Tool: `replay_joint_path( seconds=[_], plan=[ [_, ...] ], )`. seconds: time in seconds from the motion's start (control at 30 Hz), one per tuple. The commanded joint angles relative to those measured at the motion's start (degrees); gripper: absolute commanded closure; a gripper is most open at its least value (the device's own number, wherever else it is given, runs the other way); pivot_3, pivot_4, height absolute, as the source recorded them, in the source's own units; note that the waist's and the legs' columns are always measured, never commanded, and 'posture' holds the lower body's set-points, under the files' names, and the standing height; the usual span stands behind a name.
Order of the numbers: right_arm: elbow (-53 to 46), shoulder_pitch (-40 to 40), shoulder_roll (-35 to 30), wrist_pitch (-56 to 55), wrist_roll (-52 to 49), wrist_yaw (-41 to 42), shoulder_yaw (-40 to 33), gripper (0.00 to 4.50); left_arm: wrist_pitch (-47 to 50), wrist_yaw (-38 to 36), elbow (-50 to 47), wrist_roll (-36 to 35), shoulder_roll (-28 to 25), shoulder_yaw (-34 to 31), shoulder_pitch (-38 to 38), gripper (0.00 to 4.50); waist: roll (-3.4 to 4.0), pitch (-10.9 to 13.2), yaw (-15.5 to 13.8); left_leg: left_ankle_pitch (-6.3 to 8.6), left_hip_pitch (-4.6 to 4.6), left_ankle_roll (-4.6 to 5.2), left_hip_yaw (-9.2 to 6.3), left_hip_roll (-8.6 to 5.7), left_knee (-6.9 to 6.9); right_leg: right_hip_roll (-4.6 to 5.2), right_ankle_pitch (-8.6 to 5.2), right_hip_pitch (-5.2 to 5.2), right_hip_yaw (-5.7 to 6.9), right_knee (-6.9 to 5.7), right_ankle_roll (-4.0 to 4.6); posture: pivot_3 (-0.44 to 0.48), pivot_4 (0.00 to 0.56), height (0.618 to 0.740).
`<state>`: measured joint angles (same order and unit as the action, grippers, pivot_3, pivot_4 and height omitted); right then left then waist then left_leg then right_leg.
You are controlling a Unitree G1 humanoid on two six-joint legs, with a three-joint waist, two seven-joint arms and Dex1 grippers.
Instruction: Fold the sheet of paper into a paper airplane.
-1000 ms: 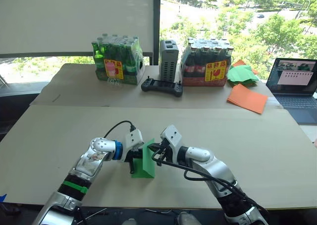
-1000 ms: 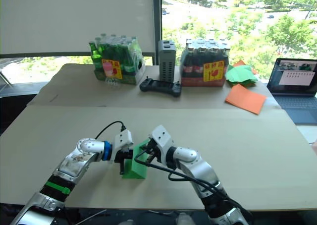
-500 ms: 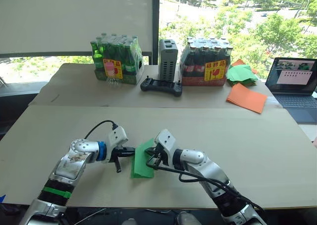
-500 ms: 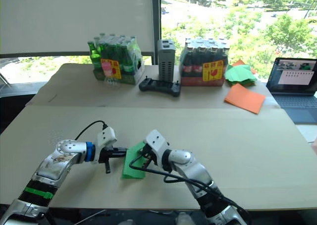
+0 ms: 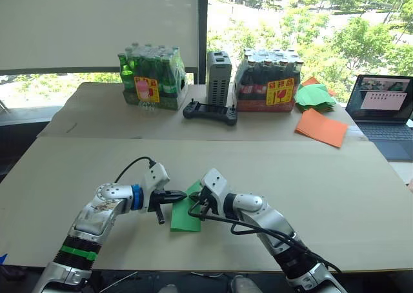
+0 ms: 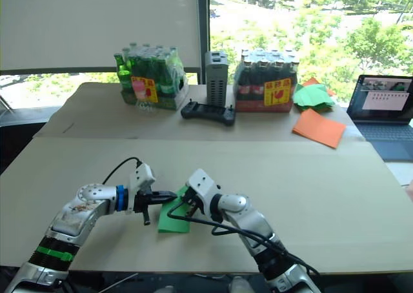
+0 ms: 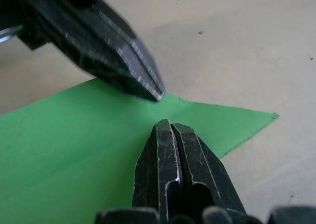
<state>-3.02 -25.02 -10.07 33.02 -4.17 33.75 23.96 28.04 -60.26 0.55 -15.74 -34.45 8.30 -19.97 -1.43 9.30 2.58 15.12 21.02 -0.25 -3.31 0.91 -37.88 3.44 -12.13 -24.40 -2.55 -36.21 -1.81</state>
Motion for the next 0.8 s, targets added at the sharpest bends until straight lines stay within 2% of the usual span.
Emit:
replay_joint_path(
  seconds=[0.03,0.3,0.47,0.8],
  plan=[
    [-3.2,-0.3,-0.1,-0.5,-1.3,0.7,-1.7,4.50,-3.1,0.1,0.5,2.2,-0.3,1.5,-0.1,4.48,0.00,0.0,0.0,0.00,0.00,0.00,0.00,0.00,0.00,0.00,0.00,0.00,0.00,0.01,0.00,0.000,0.150,0.740],
    [-0.3,-0.6,-0.7,-0.7,-1.7,1.9,-2.9,4.50,-7.0,0.1,2.4,5.4,-0.6,4.0,1.8,4.48,0.01,0.0,-0.1,0.00,-0.04,0.00,0.01,0.00,0.00,0.01,0.00,0.04,0.00,0.02,0.00,0.000,0.150,0.740],
    [6.2,-2.2,-0.7,-1.3,-0.5,2.2,-2.4,4.50,-7.4,0.1,2.9,5.6,-0.5,3.7,1.9,4.48,0.02,0.0,0.0,0.00,-0.23,0.00,0.05,0.00,0.00,0.01,0.00,0.20,-0.03,0.01,0.00,0.000,0.150,0.740],
    [18.1,-7.7,0.1,-5.5,-0.5,2.2,-6.6,4.50,-7.0,0.0,2.1,5.4,-1.0,3.4,2.3,4.48,0.03,0.0,0.0,0.00,-0.33,0.00,0.05,0.00,0.00,0.00,0.00,0.27,-0.05,-0.02,0.00,0.000,0.150,0.740]
  ],
)
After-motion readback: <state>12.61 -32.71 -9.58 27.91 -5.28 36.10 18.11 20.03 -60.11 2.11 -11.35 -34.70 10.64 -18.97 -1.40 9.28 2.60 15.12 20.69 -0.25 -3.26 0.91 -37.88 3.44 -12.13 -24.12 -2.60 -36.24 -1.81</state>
